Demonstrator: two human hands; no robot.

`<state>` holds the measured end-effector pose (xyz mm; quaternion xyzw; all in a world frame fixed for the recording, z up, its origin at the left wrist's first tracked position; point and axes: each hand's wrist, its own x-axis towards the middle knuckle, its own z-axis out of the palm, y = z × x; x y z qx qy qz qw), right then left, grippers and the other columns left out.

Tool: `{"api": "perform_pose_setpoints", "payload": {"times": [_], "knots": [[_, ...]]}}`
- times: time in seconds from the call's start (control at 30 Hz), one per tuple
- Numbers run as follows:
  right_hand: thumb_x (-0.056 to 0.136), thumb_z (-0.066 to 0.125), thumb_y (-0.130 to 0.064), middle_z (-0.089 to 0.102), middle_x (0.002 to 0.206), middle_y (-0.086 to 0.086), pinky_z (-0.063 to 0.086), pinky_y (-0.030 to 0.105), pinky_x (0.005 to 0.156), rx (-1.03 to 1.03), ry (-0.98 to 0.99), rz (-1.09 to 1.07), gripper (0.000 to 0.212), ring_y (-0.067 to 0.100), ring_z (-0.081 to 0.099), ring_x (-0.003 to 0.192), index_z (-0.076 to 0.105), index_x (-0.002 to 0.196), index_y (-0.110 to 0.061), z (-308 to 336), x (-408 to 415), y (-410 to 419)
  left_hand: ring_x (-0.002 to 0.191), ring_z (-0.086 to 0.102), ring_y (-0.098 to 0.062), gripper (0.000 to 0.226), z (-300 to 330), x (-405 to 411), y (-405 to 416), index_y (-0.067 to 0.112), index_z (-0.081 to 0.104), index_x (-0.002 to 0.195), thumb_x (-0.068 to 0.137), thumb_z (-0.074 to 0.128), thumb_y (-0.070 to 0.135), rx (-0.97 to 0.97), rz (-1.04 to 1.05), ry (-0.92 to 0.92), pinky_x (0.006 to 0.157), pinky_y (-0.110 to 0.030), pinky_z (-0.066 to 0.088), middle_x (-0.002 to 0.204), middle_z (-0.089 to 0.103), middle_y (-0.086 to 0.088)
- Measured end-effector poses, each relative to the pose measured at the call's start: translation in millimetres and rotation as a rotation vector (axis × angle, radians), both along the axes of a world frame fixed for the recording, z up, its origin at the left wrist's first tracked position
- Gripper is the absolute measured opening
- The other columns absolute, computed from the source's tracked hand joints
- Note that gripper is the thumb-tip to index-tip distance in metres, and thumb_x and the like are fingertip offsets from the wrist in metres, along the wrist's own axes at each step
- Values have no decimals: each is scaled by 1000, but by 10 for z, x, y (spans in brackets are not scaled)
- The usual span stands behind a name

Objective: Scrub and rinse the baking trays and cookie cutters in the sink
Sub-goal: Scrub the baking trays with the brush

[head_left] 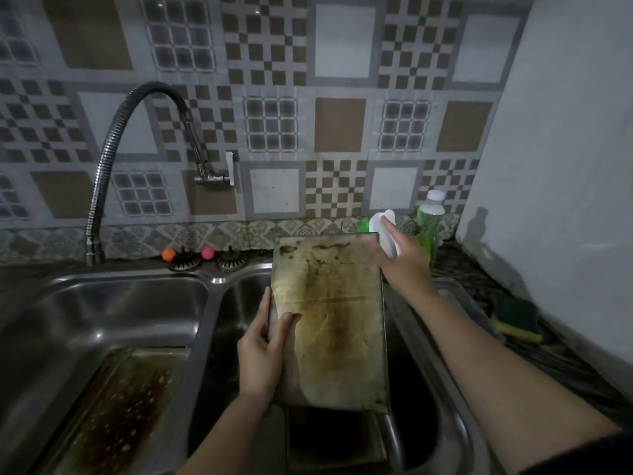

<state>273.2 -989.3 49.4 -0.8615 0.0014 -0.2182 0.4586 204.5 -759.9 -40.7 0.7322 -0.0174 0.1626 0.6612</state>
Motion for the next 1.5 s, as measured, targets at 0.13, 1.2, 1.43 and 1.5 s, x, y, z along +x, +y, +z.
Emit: {"api": "perform_pose_setpoints", "payload": {"times": [0.13,1.2,1.43,1.5], "knots": [[82,57,-64,46,135,7,39,31,93,-54,-52,-87,75,22,44,122,33,147,-36,139,170,-109,107,55,15,58,43,25,29,32,41,139,87,66,24,-16,69,-59,86,-4,44,127,57,16],[88,57,-42,44,142,-2,48,17,87,-166,-161,146,70,12,52,113,21,149,-41,-559,-326,807,111,55,12,48,292,222,-242,35,37,139,98,50,14,13,123,-114,95,-7,41,124,59,20],[96,53,-34,44,131,16,36,21,81,-41,-12,-7,57,28,49,115,30,148,-36,59,401,549,85,67,-14,50,437,252,47,39,36,143,98,50,21,96,289,-144,79,-22,48,102,72,-7],[94,55,-37,44,134,14,35,19,85,15,-67,-7,50,25,46,117,44,142,-31,144,328,665,47,54,-11,50,519,266,226,37,38,143,97,52,22,174,359,-154,56,-16,38,62,62,2]]}}
